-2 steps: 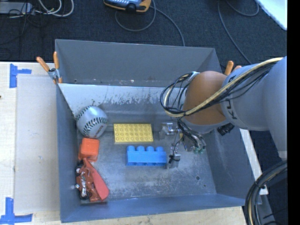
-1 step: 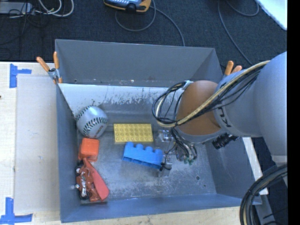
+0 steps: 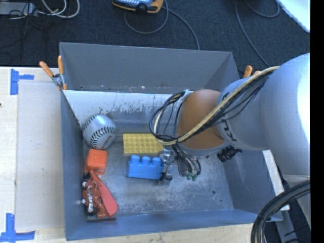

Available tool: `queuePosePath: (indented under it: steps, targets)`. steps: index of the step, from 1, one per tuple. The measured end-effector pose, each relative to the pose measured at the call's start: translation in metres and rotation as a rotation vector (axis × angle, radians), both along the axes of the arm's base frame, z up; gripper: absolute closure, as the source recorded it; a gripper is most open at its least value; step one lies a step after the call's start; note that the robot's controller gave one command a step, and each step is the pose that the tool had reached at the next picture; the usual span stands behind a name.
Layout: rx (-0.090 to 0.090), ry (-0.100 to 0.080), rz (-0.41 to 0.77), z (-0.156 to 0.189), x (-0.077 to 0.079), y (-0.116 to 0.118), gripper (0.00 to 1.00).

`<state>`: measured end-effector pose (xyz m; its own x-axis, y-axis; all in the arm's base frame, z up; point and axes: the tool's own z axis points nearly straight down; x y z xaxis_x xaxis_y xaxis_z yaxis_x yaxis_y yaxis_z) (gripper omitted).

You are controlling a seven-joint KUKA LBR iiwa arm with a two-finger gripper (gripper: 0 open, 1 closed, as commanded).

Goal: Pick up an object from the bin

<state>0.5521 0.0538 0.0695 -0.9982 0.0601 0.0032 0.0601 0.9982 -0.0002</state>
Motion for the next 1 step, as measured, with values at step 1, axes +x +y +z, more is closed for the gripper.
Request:
queuePosePath:
  steps: [1]
  targets:
    - [0.0, 0.0, 0.001, 0.0, 0.0, 0.0001, 1.0]
